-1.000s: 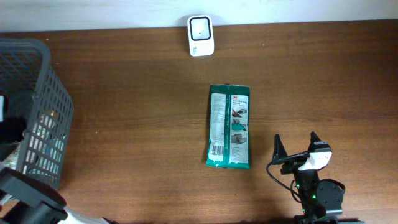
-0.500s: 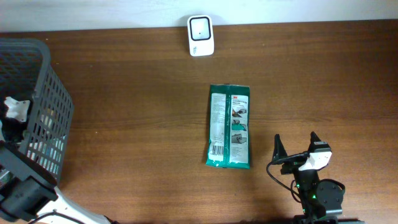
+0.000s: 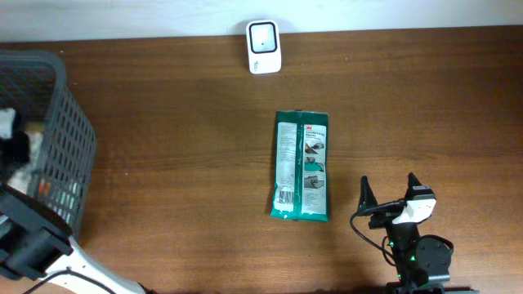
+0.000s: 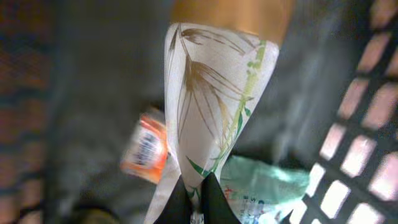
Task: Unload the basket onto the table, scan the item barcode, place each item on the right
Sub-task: 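Reach into the basket and grasp the white bamboo tube with left gripper, then lift the white tube out and lay it beside the gloves pack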
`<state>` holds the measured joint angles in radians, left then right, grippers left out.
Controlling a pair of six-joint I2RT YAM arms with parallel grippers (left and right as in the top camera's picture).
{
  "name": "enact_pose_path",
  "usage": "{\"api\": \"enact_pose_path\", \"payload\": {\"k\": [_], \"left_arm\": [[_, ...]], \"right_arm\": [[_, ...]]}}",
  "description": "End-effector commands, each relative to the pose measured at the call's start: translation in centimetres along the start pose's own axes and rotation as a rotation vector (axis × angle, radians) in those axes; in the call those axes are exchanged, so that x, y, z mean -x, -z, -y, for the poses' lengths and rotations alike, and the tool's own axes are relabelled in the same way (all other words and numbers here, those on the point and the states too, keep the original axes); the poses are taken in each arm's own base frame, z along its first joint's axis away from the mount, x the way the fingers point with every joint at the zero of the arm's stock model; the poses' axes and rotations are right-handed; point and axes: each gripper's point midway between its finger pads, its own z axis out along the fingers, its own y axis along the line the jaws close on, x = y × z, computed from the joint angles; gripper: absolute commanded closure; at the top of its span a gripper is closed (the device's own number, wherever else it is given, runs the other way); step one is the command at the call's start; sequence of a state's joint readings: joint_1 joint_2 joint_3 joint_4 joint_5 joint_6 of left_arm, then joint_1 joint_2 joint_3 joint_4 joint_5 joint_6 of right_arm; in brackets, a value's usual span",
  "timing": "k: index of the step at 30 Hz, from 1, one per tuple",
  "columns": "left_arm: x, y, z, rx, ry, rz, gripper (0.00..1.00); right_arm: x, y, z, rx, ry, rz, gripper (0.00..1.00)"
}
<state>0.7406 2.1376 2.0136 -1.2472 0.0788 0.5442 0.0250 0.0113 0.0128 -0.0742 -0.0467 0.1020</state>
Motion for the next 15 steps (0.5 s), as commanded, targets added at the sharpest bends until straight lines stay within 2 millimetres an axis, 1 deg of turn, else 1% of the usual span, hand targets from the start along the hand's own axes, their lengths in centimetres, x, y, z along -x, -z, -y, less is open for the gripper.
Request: {"api": "enact_pose_path", "payload": {"k": [1, 2, 3, 4, 5, 6, 7, 8, 9, 10, 11, 12, 13, 14, 15], "left_arm": [[5.7, 8.8, 0.3, 0.079, 0.117, 0.222, 1.00], [6.6, 10.9, 0.7, 0.089, 0.153, 0.270, 1.00], [7.6, 13.6, 1.5, 0.094, 0.188, 0.329, 1.00], [8.0, 15.9, 2.2, 0.098, 0.212, 0.375, 1.00], [8.1, 18.3, 2.5, 0.102, 0.251, 0.424, 1.00], [7.9, 19.8, 2.7, 0.100, 0.293, 0.451, 1.00], [7.5, 22.3, 2.9, 0.105, 0.349, 0.500, 1.00], [7.1, 24.1, 3.3, 0.099, 0.399, 0.542, 1.00], [7.0, 26.4, 4.4, 0.049, 0.420, 0.611, 1.00], [7.2, 27.6, 5.6, -0.007, 0.395, 0.652, 1.00], [7.8, 29.5, 8.3, -0.144, 0.338, 0.719, 1.00], [8.2, 31.9, 12.5, -0.360, 0.280, 0.778, 1.00], [8.3, 32.8, 14.8, -0.465, 0.237, 0.785, 1.00], [8.3, 33.1, 17.8, -0.563, 0.176, 0.762, 1.00], [8.1, 32.3, 21.0, -0.607, 0.134, 0.699, 1.00]], "right_arm": [[-0.2, 0.0, 0.1, -0.004, -0.004, -0.003, 0.02], [-0.2, 0.0, 0.1, -0.004, -0.004, -0.003, 0.02], [-0.2, 0.0, 0.1, -0.004, -0.004, -0.003, 0.02], [-0.2, 0.0, 0.1, -0.004, -0.004, -0.003, 0.02], [-0.2, 0.0, 0.1, -0.004, -0.004, -0.003, 0.02], [-0.2, 0.0, 0.1, -0.004, -0.004, -0.003, 0.02], [-0.2, 0.0, 0.1, -0.004, -0.004, -0.003, 0.02], [-0.2, 0.0, 0.1, -0.004, -0.004, -0.003, 0.02], [-0.2, 0.0, 0.1, -0.004, -0.004, -0.003, 0.02], [-0.2, 0.0, 0.1, -0.004, -0.004, -0.003, 0.02], [-0.2, 0.0, 0.1, -0.004, -0.004, -0.003, 0.02], [-0.2, 0.0, 0.1, -0.004, -0.004, -0.003, 0.02], [-0.2, 0.0, 0.1, -0.004, -0.004, -0.003, 0.02], [-0.2, 0.0, 0.1, -0.004, -0.004, -0.003, 0.02], [-0.2, 0.0, 0.1, -0.004, -0.004, -0.003, 0.02]]}}
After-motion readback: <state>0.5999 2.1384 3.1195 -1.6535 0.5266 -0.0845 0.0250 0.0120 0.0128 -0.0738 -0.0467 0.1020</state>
